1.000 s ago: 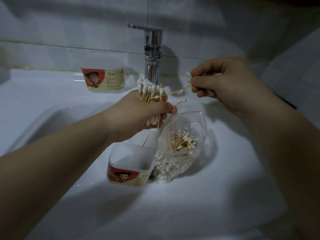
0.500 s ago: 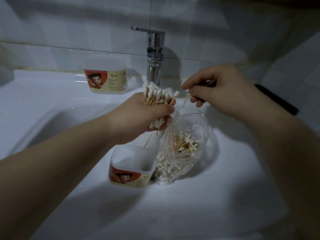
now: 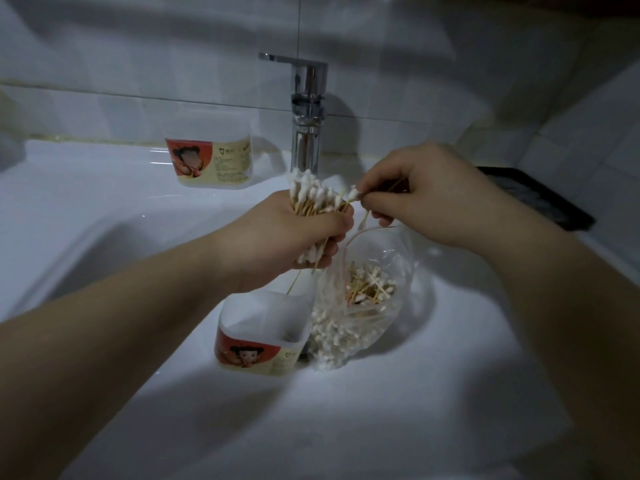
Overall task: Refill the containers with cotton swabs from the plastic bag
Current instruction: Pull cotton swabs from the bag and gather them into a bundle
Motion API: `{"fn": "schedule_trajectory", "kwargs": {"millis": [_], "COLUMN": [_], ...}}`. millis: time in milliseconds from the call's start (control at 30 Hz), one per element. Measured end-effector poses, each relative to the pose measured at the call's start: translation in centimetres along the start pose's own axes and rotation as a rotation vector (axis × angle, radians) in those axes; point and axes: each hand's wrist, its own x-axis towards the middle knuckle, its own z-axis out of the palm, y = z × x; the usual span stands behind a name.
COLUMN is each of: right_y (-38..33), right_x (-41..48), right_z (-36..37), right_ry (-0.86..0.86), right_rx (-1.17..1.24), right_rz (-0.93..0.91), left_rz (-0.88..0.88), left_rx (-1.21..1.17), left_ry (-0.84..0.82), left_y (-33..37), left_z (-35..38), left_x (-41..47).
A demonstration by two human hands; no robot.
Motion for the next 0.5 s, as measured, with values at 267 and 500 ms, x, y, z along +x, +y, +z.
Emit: {"fn": "schedule_trajectory", "kwargs": {"millis": [267,500], "right_y": [1.5,1.1], "right_x": [0.5,0.4], "right_z": [-0.9,-0.5], "right_ry": [0.111,0.075], "right_rx": [-0.158,-0.183], "right_rz": [0.061,0.021], "left_rz": [-0.044,-0.013], "left_rx": [-0.062,-0.182], "left_ry": [0.048,0.127], "left_y": [0.0,0.2], "left_z": [-0.4,-0.6], "left_x": [0.2,0.3]}}
